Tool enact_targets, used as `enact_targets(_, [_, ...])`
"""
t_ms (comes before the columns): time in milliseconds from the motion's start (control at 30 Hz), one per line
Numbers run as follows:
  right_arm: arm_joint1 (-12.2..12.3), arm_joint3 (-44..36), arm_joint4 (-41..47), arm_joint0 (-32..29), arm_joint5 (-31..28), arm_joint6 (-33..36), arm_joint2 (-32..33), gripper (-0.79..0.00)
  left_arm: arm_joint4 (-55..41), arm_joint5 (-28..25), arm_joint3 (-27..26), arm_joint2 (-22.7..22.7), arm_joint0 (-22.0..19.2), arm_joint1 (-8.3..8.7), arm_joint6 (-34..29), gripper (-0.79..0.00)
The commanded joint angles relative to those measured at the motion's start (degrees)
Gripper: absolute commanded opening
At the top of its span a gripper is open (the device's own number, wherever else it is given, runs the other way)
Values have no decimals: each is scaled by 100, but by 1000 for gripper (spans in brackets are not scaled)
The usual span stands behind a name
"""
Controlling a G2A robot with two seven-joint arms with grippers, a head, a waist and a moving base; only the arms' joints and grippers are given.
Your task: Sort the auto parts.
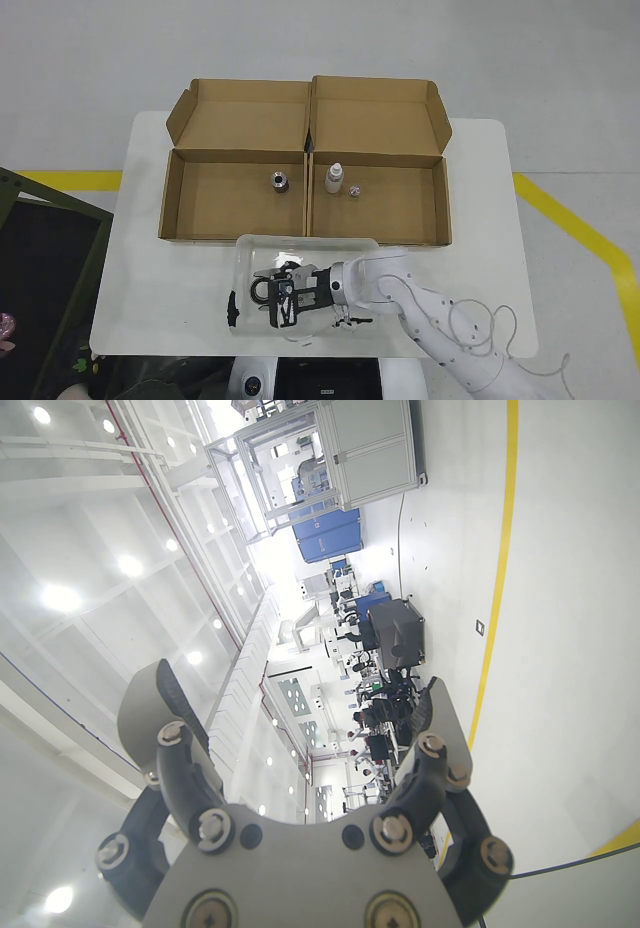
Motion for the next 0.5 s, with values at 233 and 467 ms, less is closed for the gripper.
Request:
enact_targets(233, [21,-132,277,140,143,-159,236,-785,0,0,0,0,0,0,0,0])
enact_targets(467, [9,-131,594,400,324,-250,446,-785,0,0,0,0,0,0,0,0])
